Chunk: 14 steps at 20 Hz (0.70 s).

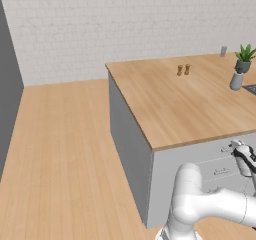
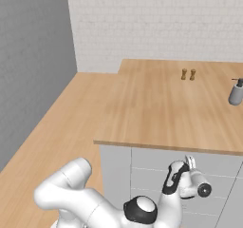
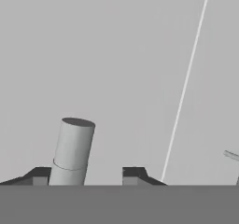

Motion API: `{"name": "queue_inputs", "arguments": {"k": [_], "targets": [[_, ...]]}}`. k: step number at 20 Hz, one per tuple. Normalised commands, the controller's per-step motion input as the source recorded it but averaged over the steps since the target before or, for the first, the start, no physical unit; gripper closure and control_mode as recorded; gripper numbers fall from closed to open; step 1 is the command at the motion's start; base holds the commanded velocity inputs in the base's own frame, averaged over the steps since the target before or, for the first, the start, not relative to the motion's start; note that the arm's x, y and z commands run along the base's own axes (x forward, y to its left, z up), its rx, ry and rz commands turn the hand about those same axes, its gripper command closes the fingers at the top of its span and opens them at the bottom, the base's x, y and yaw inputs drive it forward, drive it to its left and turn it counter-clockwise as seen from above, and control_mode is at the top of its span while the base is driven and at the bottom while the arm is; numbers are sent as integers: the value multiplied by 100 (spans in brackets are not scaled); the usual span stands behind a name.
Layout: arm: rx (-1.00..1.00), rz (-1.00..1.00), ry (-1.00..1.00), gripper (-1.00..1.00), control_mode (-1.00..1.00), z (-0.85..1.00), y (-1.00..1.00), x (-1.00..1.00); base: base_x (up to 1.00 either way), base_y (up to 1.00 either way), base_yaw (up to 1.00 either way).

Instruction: Take a straw from the drawer in front and place it inside the glass cup on the dining counter.

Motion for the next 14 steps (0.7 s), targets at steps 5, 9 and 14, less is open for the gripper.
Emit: {"name": "queue_inputs", "arguments": {"k": [5, 9, 14], "targets": [[-9, -6, 32, 100, -100, -90, -33, -2, 0, 0, 0], [-9, -11, 41, 100, -100, -89, -27, -12, 0, 0, 0], [-1, -10, 51, 100, -100, -79, -64, -63, 0, 0, 0]]}}
